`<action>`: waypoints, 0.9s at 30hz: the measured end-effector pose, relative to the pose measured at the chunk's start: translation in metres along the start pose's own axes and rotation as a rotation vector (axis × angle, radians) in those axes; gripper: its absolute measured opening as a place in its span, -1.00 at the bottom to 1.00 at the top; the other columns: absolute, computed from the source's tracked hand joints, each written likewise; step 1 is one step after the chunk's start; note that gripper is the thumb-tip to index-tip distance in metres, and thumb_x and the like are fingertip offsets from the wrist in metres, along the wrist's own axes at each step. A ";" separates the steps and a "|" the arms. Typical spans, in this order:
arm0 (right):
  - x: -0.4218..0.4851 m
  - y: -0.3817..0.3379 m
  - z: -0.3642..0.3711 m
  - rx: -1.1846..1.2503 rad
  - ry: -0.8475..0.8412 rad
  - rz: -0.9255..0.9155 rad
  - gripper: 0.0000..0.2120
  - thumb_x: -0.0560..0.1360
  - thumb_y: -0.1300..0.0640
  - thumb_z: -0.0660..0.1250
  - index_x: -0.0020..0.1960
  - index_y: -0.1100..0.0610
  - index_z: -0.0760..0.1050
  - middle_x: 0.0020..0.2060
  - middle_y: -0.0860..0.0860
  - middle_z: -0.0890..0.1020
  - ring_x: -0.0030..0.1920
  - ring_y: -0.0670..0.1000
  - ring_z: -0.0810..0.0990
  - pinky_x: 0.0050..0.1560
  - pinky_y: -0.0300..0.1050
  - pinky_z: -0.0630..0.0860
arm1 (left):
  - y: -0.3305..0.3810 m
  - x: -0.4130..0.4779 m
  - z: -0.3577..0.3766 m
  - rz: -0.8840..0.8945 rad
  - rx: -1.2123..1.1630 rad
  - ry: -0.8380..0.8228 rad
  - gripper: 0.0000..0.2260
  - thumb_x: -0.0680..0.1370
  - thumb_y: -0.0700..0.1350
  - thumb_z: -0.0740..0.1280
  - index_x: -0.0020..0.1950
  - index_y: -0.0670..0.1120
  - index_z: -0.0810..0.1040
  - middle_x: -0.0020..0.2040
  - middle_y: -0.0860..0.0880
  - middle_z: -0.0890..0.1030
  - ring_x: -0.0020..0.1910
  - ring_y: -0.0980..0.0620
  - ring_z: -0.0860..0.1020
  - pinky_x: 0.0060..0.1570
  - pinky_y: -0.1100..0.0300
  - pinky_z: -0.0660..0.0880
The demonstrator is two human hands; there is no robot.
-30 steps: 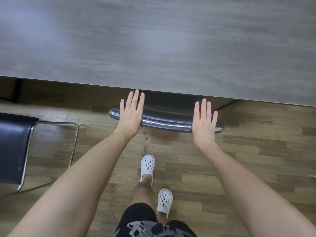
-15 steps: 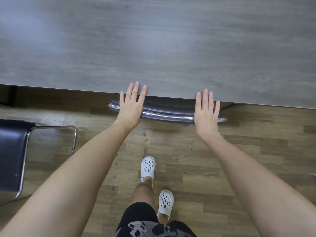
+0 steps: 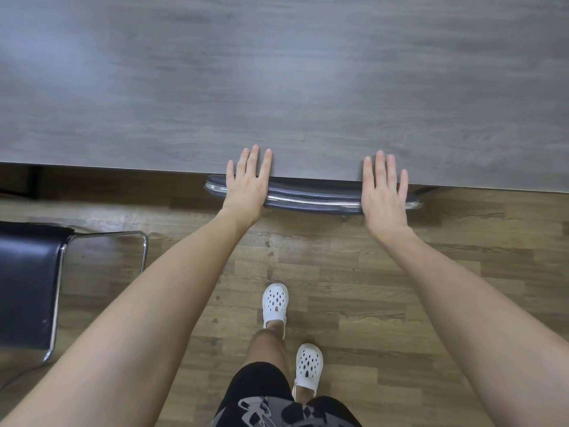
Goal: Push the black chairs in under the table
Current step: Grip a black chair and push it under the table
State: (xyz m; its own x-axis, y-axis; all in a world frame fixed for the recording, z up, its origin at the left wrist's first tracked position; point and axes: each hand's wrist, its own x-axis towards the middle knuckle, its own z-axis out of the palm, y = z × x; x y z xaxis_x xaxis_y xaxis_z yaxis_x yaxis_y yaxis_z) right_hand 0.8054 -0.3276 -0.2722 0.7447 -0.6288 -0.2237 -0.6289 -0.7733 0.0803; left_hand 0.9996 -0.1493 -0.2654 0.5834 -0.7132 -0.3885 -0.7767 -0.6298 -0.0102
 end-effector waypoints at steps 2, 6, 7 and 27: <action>0.000 0.000 -0.001 -0.002 -0.013 -0.003 -0.10 0.41 0.49 0.27 0.57 0.22 -0.17 0.56 0.22 -0.10 0.56 0.24 -0.15 0.50 0.20 -0.16 | 0.001 0.001 -0.002 -0.009 -0.014 -0.022 0.04 0.41 -0.04 0.54 0.59 -0.10 -0.17 0.59 -0.17 -0.13 0.57 -0.18 -0.10 0.49 -0.16 -0.05; -0.004 0.000 -0.002 -0.006 -0.048 0.005 -0.11 0.41 0.50 0.26 0.58 0.23 -0.16 0.56 0.24 -0.10 0.56 0.25 -0.16 0.50 0.19 -0.16 | 0.003 -0.002 -0.002 -0.014 -0.003 -0.051 0.00 0.44 -0.10 0.51 0.59 -0.12 -0.18 0.59 -0.20 -0.17 0.57 -0.20 -0.12 0.50 -0.13 -0.04; -0.006 0.000 -0.003 -0.004 -0.055 0.011 -0.13 0.43 0.49 0.24 0.58 0.22 -0.16 0.56 0.24 -0.10 0.55 0.25 -0.16 0.51 0.19 -0.15 | 0.004 -0.002 -0.002 -0.012 0.001 -0.055 -0.01 0.45 -0.11 0.51 0.58 -0.13 -0.19 0.58 -0.21 -0.18 0.56 -0.20 -0.12 0.50 -0.13 -0.04; -0.137 -0.077 -0.030 0.125 -0.167 -0.048 -0.07 0.48 -0.03 0.43 0.57 0.23 -0.10 0.57 0.16 -0.03 0.56 0.15 -0.06 0.52 0.07 0.05 | 0.005 -0.134 -0.002 0.085 -0.057 0.024 -0.33 0.56 -0.06 0.23 0.55 -0.28 0.01 0.58 -0.24 -0.01 0.57 -0.11 0.00 0.52 0.08 0.04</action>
State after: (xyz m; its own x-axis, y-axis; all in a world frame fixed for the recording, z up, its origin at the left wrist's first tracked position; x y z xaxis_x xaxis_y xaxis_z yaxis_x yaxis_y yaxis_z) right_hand 0.7583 -0.1840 -0.2190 0.7335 -0.5616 -0.3828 -0.6244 -0.7792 -0.0534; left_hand 0.9180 -0.0577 -0.2118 0.5224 -0.7713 -0.3637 -0.8091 -0.5830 0.0743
